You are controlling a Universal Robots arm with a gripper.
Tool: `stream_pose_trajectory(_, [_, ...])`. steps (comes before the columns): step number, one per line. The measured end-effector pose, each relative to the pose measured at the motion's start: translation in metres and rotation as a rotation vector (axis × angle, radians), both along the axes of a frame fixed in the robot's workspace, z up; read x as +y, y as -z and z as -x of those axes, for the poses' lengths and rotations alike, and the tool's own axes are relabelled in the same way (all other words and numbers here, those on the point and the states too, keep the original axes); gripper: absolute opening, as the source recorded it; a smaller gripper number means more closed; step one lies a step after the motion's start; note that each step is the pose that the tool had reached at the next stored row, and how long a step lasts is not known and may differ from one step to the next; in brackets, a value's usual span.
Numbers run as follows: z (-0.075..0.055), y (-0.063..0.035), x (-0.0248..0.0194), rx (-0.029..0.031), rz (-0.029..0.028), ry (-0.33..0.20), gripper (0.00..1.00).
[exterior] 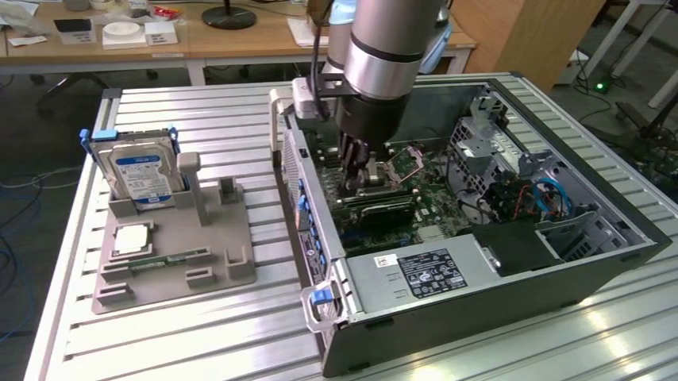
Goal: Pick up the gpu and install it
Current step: 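Press down on the gpu until it lock into place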
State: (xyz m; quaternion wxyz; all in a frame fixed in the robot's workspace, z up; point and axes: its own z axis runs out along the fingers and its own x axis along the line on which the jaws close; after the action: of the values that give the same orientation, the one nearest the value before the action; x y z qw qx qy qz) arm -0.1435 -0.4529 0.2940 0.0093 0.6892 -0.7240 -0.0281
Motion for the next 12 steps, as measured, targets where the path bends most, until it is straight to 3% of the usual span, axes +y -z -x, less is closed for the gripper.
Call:
stream_pose_trajectory(8, [-0.009,0.0108,0.0,0.0008,-0.0001,-0.015,0.11])
stream_pose_trajectory(12, [-0.009,0.0164,0.0,0.0016,-0.0001,-0.077,0.11])
